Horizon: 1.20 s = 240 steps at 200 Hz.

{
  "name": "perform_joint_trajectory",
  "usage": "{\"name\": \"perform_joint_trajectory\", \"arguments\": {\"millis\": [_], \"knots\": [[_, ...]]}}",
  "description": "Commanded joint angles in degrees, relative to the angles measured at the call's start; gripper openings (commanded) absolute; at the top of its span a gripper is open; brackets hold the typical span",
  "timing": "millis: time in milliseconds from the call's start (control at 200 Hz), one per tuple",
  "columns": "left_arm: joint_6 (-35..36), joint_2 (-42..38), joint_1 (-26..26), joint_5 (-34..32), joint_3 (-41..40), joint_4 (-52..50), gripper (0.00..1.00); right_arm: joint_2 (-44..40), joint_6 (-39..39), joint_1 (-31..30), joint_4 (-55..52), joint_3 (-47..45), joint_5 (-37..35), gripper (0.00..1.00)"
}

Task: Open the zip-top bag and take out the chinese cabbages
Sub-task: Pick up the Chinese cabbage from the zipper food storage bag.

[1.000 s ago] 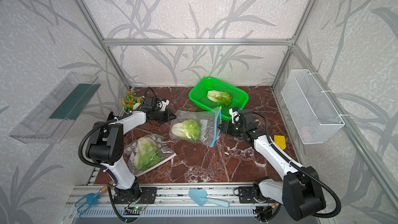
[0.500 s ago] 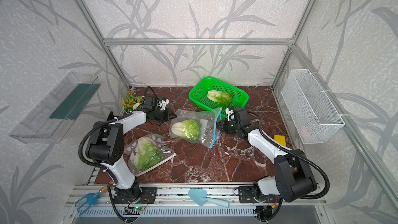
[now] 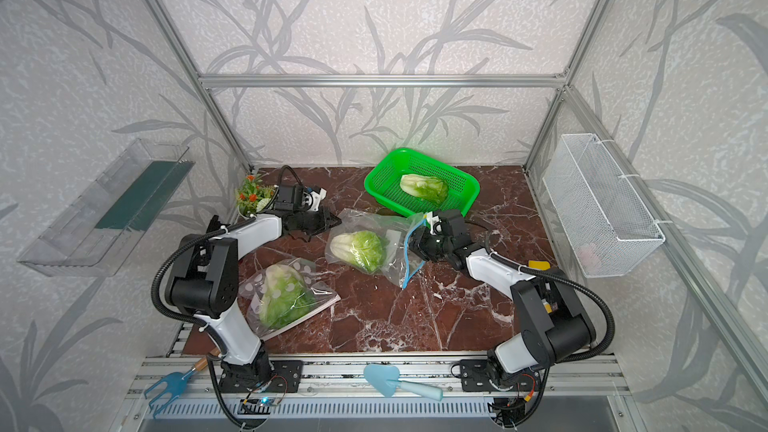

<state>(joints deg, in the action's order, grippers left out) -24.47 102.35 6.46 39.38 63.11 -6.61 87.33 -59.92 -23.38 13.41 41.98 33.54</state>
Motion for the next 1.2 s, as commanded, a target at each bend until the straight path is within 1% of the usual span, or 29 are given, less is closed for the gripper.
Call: {"name": "perform_joint_trajectory", "arguments": {"millis": [0,135,445,590,780,905,1020,1195], "knots": [[-1.1,-0.1,-0.2,1.2,-1.1,2.2,0.00,2.0,-4.5,-2.2,6.1,-0.7,0.1,0.42],[-1.1,-0.3,-0.2,1.4,-1.2,2.3,0.00,5.4,-9.0,-3.6,13.3,-1.6,0.0,0.43],[-1.3,-1.3,-0.2,1.5,-2.2,3.4,0.00,12.9,-17.8,-7.1,24.0,-1.3,-2.6,0.43],[-1.0,-1.8,-0.2,1.6,-2.8,3.7,0.00,13.7,-17.9,-7.6,24.7,-0.7,-4.9,0.43],[-0.4,-2.1,-0.2,2.1,-3.2,3.9,0.00,14.6,-18.1,-8.2,24.2,2.1,-3.8,0.43],[0.8,-2.8,-0.2,2.5,-3.5,3.3,0.00,13.6,-18.4,-6.9,24.4,1.1,-3.7,0.39],[1.8,-2.8,-0.2,4.5,-3.2,3.3,0.00,12.5,-17.2,-5.7,22.0,1.5,-3.5,0.39],[3.1,-2.9,-0.2,6.2,-2.9,3.7,0.00,15.5,-17.1,-6.5,22.4,5.9,0.4,0.38]]}}
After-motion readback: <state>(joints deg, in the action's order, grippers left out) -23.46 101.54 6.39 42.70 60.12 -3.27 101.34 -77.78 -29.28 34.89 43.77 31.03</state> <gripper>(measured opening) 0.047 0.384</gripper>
